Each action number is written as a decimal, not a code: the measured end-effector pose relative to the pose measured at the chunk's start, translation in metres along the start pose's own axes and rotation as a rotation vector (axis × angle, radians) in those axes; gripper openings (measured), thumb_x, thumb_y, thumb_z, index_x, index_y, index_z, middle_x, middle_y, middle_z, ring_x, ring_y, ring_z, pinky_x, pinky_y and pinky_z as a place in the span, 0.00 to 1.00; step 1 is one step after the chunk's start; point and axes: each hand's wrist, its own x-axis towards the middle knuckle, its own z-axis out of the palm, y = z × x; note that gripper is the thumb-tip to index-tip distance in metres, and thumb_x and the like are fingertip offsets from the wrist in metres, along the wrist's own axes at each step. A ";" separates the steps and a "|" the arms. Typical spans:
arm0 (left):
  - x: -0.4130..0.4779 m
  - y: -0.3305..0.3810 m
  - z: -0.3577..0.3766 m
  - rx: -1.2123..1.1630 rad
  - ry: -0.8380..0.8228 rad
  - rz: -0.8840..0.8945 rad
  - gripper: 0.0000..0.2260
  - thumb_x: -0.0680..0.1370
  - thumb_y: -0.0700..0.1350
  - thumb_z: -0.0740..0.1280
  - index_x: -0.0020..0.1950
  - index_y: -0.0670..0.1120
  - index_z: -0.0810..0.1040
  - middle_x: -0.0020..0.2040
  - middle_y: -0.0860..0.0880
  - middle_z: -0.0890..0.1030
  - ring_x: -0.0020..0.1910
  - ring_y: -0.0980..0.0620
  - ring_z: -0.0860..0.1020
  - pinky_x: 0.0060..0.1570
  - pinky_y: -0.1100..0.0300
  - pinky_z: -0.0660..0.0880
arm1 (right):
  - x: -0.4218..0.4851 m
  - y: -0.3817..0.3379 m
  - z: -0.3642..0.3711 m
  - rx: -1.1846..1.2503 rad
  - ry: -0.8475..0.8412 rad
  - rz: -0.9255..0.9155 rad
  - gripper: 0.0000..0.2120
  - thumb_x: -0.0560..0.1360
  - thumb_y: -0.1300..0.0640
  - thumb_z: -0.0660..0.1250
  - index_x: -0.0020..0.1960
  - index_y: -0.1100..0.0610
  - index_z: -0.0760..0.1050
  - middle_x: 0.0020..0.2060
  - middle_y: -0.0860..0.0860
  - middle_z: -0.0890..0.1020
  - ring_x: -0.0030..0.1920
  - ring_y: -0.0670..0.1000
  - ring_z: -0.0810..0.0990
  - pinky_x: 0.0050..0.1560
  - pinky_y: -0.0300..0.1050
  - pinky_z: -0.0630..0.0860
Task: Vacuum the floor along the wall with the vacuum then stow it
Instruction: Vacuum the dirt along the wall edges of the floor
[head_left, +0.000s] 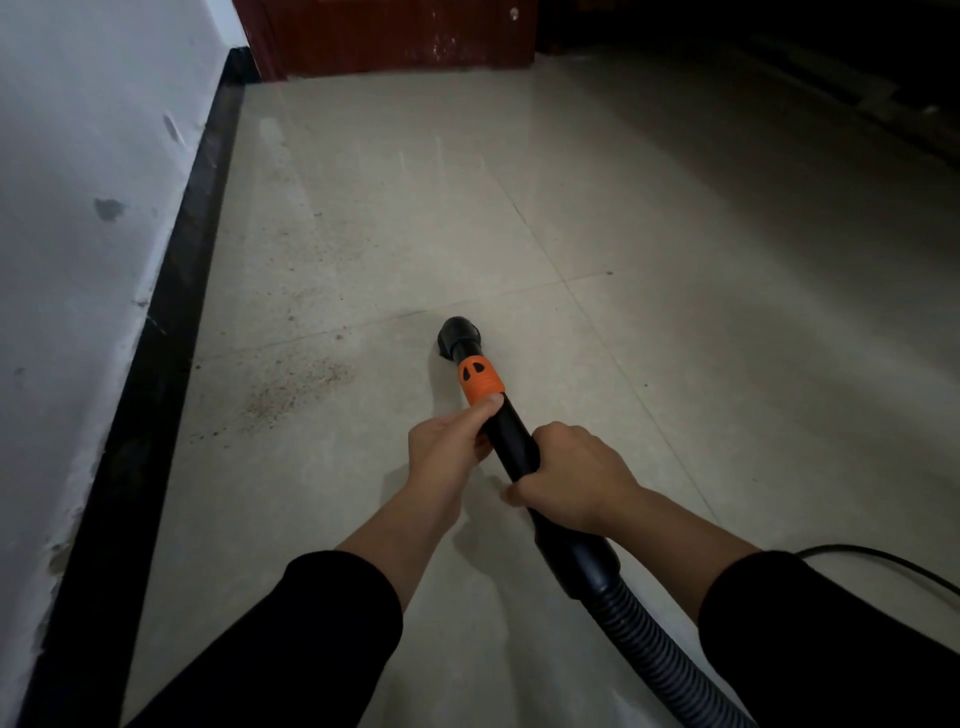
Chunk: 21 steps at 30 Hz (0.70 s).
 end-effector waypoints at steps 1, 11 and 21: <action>0.001 0.000 0.000 -0.005 -0.008 -0.005 0.05 0.73 0.43 0.75 0.43 0.42 0.81 0.43 0.45 0.84 0.46 0.49 0.84 0.48 0.60 0.79 | -0.001 0.000 -0.001 0.001 0.006 0.003 0.12 0.67 0.51 0.71 0.41 0.54 0.69 0.36 0.50 0.76 0.35 0.51 0.77 0.33 0.42 0.71; 0.001 -0.004 0.013 -0.015 -0.080 -0.058 0.06 0.73 0.44 0.75 0.44 0.43 0.81 0.45 0.45 0.84 0.48 0.51 0.83 0.48 0.63 0.77 | -0.009 0.009 -0.006 -0.024 0.041 0.040 0.11 0.67 0.52 0.70 0.40 0.54 0.68 0.36 0.50 0.76 0.35 0.51 0.77 0.33 0.41 0.71; -0.007 -0.006 0.018 -0.014 -0.073 -0.065 0.07 0.72 0.43 0.75 0.42 0.41 0.81 0.45 0.43 0.84 0.48 0.49 0.83 0.48 0.61 0.78 | -0.015 0.015 -0.004 0.045 0.041 0.064 0.12 0.67 0.52 0.71 0.44 0.56 0.71 0.36 0.51 0.77 0.37 0.53 0.79 0.38 0.46 0.77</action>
